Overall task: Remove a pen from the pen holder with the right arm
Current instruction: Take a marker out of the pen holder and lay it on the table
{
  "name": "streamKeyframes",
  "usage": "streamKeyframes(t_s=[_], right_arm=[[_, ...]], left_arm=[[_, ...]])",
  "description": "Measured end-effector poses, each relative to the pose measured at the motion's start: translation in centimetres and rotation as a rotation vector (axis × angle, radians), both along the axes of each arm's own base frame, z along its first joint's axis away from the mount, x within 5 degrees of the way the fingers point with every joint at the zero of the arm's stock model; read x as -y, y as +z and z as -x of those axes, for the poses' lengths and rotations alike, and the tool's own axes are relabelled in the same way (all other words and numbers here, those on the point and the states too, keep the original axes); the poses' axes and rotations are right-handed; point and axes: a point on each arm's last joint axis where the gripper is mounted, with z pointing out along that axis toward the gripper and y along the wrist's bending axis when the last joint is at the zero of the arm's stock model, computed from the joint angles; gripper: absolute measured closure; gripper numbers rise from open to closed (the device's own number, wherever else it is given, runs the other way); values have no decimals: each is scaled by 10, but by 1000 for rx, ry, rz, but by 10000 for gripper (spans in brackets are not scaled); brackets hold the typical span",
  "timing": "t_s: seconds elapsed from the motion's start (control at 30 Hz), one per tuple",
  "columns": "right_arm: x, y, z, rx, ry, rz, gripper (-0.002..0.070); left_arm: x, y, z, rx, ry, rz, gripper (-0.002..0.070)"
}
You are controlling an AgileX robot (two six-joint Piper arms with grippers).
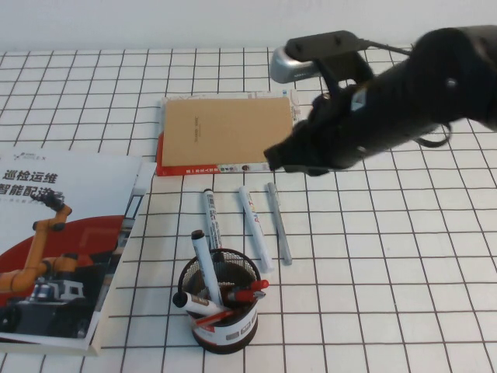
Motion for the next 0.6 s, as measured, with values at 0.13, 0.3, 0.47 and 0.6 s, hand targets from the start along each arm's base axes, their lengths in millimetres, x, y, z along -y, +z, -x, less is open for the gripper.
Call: streamKeyframes(t_s=[0.13,0.3,0.47,0.6], right_arm=[[30,8,39,22,4,24,687],[67,18,90,91,-1,-2,690],[92,15,128,86,6,0,692],[104,14,147,38,28,35,692]], left_arm=[[0,0,0,0,0,0,678],[0,0,0,0,0,0,678],[0,0,0,0,0,0,678],[0,0,0,0,0,0,678]])
